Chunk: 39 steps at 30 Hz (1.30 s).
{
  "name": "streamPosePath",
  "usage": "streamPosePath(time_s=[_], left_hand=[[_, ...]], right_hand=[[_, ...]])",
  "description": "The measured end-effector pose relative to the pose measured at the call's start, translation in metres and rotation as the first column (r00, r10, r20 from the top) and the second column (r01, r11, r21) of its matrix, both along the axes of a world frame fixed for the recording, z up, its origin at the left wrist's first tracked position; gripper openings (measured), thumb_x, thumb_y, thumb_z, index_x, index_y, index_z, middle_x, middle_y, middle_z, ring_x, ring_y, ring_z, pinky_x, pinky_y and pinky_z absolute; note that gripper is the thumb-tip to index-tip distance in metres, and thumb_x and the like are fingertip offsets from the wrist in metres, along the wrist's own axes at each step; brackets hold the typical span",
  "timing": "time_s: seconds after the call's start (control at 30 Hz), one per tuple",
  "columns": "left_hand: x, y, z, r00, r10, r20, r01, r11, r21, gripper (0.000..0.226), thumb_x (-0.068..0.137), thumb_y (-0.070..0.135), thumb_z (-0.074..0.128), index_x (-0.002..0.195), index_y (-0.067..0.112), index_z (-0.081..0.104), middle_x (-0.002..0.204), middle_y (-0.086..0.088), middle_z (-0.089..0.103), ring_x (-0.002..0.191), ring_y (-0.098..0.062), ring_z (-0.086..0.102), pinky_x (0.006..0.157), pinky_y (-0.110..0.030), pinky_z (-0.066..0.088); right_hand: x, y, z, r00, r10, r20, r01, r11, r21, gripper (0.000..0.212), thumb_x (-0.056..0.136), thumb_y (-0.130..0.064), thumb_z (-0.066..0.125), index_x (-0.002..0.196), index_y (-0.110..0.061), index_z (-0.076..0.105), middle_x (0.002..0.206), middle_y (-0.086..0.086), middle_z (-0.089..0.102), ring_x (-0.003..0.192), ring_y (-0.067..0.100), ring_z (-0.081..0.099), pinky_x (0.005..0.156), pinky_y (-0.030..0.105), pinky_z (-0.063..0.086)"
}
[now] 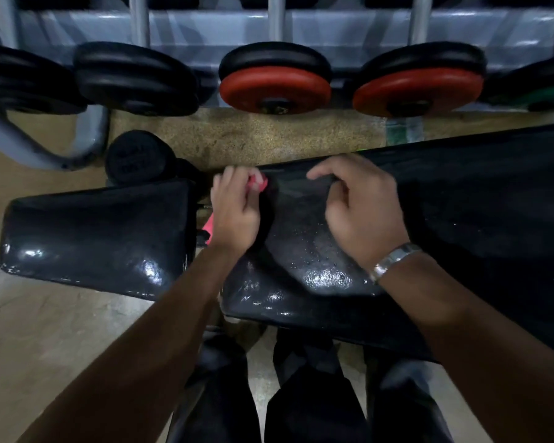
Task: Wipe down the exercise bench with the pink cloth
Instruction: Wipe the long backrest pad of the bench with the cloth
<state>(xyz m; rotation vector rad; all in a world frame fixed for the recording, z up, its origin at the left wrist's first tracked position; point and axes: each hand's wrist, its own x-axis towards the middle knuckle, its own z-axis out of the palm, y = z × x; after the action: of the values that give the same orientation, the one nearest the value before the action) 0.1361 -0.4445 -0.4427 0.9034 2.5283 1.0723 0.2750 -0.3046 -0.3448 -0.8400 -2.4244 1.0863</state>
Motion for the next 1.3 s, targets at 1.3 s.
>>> streamPosePath(time_s=[1.3], left_hand=[[0.101,-0.063,0.02,0.999,0.005,0.052,-0.009,0.998,0.07,0.019,0.107,0.01,0.046,0.099,0.012,0.063,0.103,0.003,0.057,0.095,-0.019,0.047,0.087,-0.037,0.04]], right_hand=[[0.052,0.013,-0.005,0.955,0.094,0.281,-0.214,0.875,0.434,0.03,0.089,-0.017,0.05,0.108,-0.009,0.072,0.111,0.012,0.064,0.116,0.038,0.056,0.12,0.056,0.026]])
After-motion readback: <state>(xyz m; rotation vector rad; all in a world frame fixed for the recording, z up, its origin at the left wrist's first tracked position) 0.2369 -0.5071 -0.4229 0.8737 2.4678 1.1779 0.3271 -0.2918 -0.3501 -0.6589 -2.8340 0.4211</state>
